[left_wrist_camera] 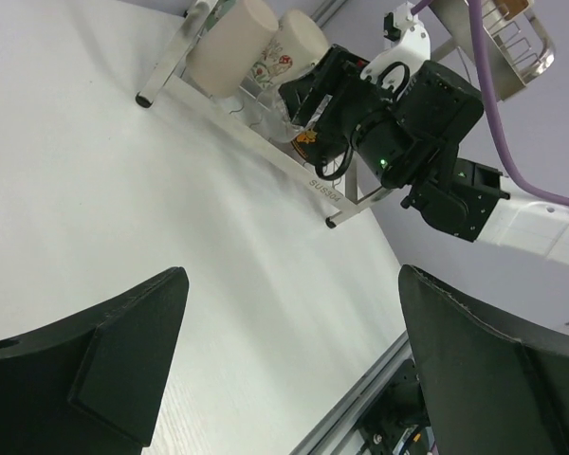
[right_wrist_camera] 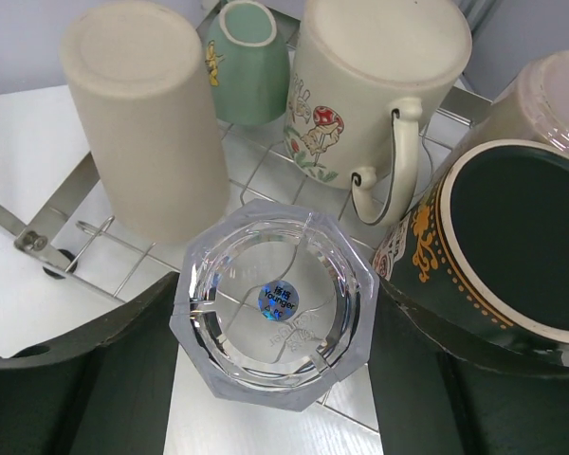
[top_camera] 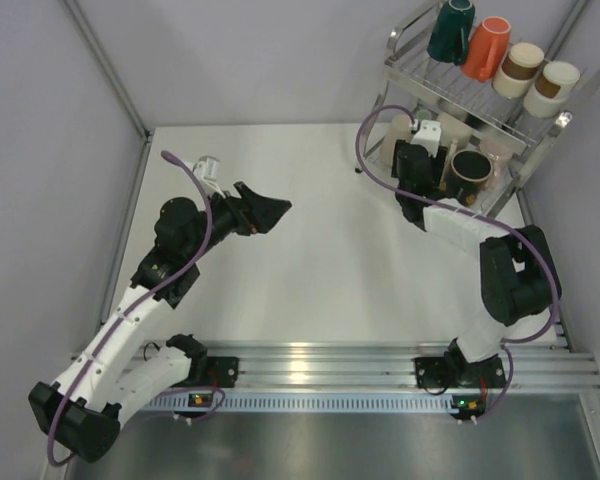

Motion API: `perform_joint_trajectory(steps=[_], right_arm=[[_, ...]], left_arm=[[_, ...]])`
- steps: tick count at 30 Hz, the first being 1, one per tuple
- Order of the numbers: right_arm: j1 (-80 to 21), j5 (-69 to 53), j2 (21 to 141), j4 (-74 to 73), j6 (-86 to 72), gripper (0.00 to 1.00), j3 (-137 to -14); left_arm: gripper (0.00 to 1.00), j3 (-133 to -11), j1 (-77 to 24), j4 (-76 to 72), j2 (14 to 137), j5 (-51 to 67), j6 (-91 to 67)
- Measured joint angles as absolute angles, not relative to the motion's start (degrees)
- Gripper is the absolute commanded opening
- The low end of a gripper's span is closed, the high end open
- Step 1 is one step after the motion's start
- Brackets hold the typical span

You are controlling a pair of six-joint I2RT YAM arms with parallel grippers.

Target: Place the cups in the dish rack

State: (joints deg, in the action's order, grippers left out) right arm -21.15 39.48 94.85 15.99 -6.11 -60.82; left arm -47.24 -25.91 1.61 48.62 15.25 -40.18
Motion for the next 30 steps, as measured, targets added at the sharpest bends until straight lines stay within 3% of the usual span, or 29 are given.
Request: perform_joint_trajectory(steps=[13, 24, 30], right_arm=[[-18.5, 38.6, 99.9, 17.1, -6.6, 0.13, -62.4], [-17.3, 38.5, 101.8, 16.4, -7.2, 0.46, -64.0], [-17.3, 38.5, 102.3, 15.3, -7.2, 0.56, -65.1]], left_arm=[[0.98, -47.2, -25.9, 2.3, 48.6, 15.1, -39.4], [0.98, -47.2, -25.9, 2.6, 48.6, 15.1, -39.3], [0.98, -47.2, -25.9, 3.7, 48.6, 14.5, -39.2]])
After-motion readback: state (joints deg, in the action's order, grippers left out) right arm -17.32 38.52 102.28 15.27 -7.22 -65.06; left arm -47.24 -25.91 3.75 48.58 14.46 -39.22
